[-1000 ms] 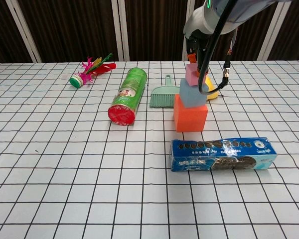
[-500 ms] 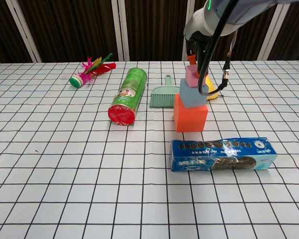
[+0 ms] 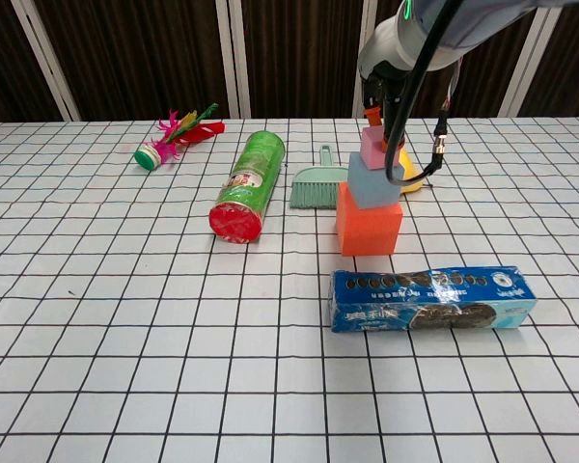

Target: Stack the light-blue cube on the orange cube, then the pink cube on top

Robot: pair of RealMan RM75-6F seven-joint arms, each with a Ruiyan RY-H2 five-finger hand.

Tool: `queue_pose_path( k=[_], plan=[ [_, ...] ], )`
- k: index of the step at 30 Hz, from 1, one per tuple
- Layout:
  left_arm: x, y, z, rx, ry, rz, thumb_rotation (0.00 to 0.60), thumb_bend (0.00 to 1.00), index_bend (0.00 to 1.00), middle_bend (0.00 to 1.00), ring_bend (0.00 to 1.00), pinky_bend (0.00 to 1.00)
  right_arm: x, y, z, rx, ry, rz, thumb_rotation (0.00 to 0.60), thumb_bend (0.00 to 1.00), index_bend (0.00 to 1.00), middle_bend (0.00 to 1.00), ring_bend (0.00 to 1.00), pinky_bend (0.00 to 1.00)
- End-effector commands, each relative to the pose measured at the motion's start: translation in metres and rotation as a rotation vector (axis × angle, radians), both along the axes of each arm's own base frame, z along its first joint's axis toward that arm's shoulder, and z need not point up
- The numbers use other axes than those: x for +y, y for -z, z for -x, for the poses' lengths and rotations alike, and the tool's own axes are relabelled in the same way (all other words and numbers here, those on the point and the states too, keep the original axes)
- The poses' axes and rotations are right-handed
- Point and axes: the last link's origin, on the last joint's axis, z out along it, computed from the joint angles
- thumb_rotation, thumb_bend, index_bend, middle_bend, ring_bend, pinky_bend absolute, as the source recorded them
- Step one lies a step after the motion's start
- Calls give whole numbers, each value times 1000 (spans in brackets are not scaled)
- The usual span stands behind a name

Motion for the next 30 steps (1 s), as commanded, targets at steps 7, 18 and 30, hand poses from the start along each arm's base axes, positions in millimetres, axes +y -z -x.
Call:
queue_pose_path(
  k=[7,18,30],
  plan=[
    [0,-1,0,-2,-1,-4,600,161,108,0,0,0,1,0,-1,4,0,-5,600,470,502,78,25,15],
    [-1,-1,1,-4,0,-4,600,161,108,0,0,0,1,-1,-3,2,-3,3,600,387,474,78,25,15],
    [0,-1,0,-3,-1,-3,600,161,108,0,0,0,1,0,-3,1,-3,3,600,387,474,78,25,15]
  ],
)
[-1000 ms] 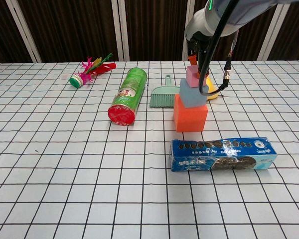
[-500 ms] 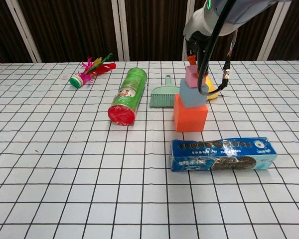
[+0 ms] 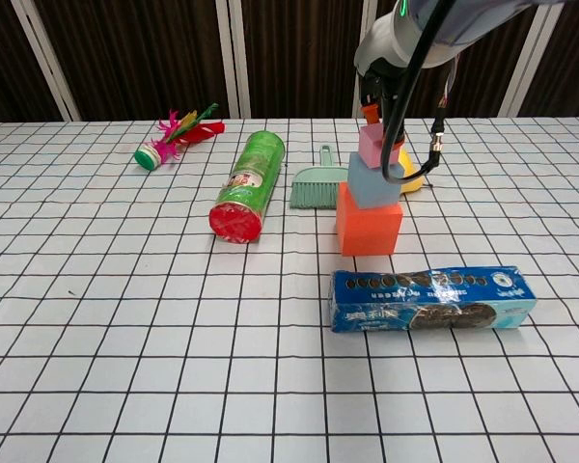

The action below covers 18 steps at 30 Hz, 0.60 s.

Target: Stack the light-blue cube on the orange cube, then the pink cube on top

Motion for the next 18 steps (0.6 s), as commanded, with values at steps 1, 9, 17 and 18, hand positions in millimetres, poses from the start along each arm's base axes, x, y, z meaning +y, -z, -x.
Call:
queue_pose_path(
  k=[1,9,17,18],
  plan=[
    [0,0,0,-1,-1,-2,600,161,108,0,0,0,0,0,0,3,1,-1,600,386,472,78,25,15],
    [0,0,0,-1,0,-1,600,161,108,0,0,0,-1,1,1,5,6,1,600,333,456,78,25,15],
    [0,-1,1,-2,-1,-3,600,161,108,0,0,0,-2,1,1,5,5,7,600,253,455,78,25,15],
    [0,-1,0,-2,-1,-2,600,161,108,0,0,0,-2,1,1,5,6,8,600,250,455,78,25,15]
  ],
)
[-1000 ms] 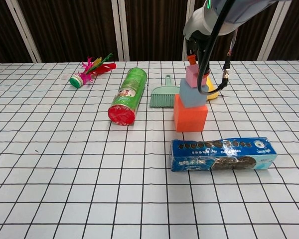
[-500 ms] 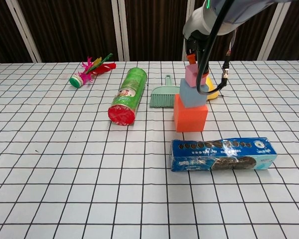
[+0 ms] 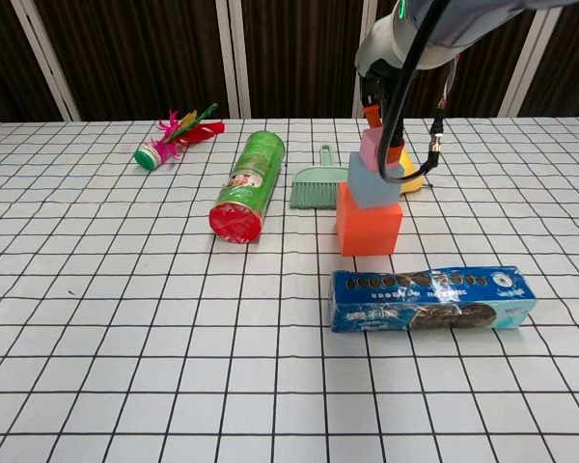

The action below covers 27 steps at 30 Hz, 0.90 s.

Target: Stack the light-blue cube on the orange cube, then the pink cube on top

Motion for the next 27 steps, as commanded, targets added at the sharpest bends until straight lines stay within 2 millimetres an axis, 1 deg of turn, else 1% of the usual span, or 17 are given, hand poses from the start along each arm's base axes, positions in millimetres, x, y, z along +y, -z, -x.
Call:
queue_pose_path(
  k=[1,9,12,15,17,20,23,27],
  plan=[
    [0,0,0,1,0,1,600,161,108,0,0,0,0,0,0,-1,0,1,600,248,455,78,25,15],
    [0,0,0,-2,-4,0,600,161,108,0,0,0,0,-1,0,1,-1,6,600,247,451,78,25,15],
    [0,0,0,-2,-2,1,600,161,108,0,0,0,0,-1,0,7,0,1,600,247,418,78,25,15],
    [0,0,-1,-3,0,0,600,161,108,0,0,0,0,-1,0,5,1,-1,600,247,317,78,25,15],
    [0,0,-1,-3,2,1,600,161,108,0,0,0,1,0,0,4,-1,-2,600,245,205,78,25,15],
    [0,0,-1,-3,3,2,600,161,108,0,0,0,0,0,0,-8,0,-1,600,239,63,78,25,15],
    [0,0,-1,-3,4,2,600,161,108,0,0,0,0,0,2,-14,1,8,600,238,2,78,25,15],
    [0,0,-1,-3,5,2,600,161,108,0,0,0,-1,-2,8,-8,15,11,600,237,0,78,25,15]
  ],
)
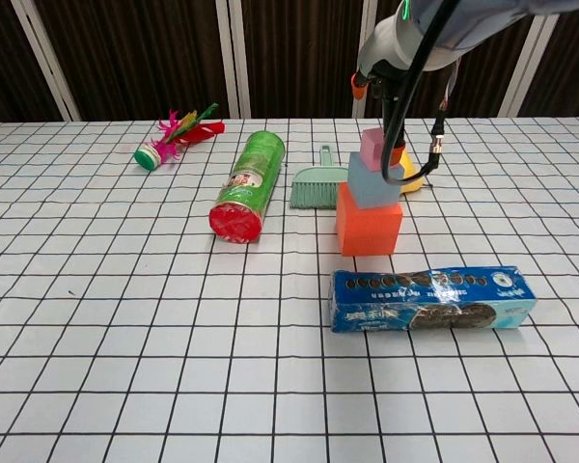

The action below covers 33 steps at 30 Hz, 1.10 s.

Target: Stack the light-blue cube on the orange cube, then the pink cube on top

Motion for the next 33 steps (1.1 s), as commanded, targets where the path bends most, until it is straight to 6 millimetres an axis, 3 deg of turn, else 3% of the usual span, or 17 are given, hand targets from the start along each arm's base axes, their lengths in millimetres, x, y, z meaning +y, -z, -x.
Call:
queue_pose_path(
  k=[1,10,21,29,33],
  plan=[
    [0,0,0,1,0,0,600,161,108,0,0,0,-1,-1,5,9,8,2,600,237,0,78,25,15],
    [-1,1,0,6,-1,1,600,161,108,0,0,0,-4,-18,38,153,33,24,600,236,0,78,25,15],
    [-2,0,0,5,-6,-6,600,161,108,0,0,0,11,-65,118,114,73,43,600,236,0,78,25,15],
    [-4,0,-1,3,-7,-10,600,161,108,0,0,0,58,-112,231,-88,174,126,600,236,0,78,25,15],
    [-4,3,-4,3,-1,-11,600,161,108,0,0,0,95,-132,282,-243,206,233,600,236,0,78,25,15]
  ],
)
